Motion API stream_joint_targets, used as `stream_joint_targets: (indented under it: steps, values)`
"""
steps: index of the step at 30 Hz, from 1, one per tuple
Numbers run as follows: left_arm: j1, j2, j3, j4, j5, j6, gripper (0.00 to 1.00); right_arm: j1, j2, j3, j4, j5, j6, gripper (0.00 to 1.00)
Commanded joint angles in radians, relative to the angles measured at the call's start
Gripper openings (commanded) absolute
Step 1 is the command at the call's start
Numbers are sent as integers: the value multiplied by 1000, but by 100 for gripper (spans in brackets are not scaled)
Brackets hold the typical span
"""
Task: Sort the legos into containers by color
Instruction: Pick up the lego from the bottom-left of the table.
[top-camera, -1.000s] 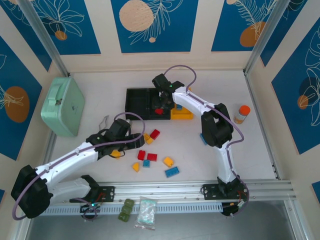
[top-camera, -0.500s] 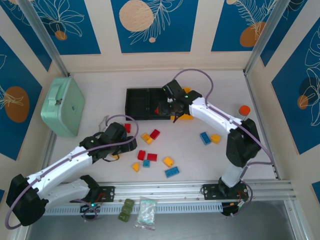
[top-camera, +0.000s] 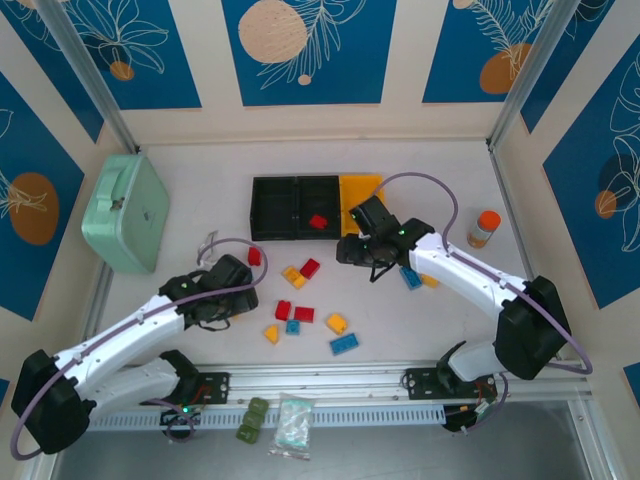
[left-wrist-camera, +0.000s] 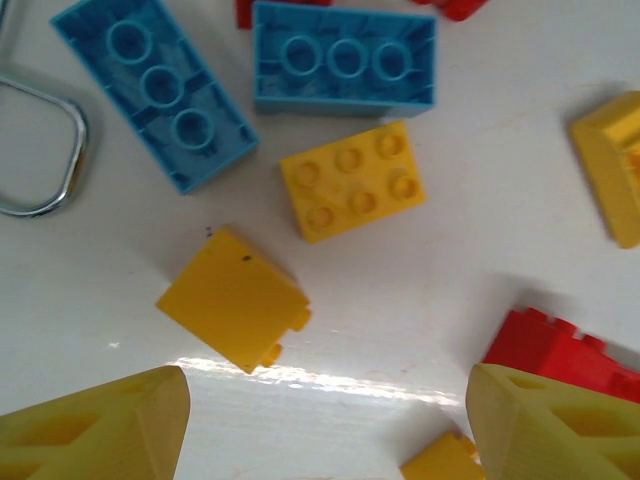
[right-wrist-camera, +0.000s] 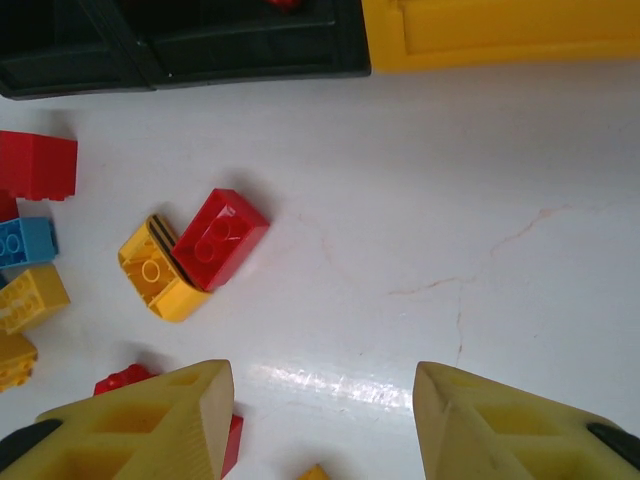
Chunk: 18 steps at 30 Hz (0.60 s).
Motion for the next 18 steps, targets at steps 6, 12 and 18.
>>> stream_joint_targets:
  steps: [6, 12, 18]
  values:
    - [19, 111, -48, 34, -80, -73, 76, 29, -24, -41, 21, -13, 71, 50]
    - [39, 148, -82, 128, -122, -58, 77, 43, -2, -35, 25, -12, 83, 50]
    - [52, 167, -90, 124, -117, -41, 63, 46, 5, -24, 19, -1, 84, 50]
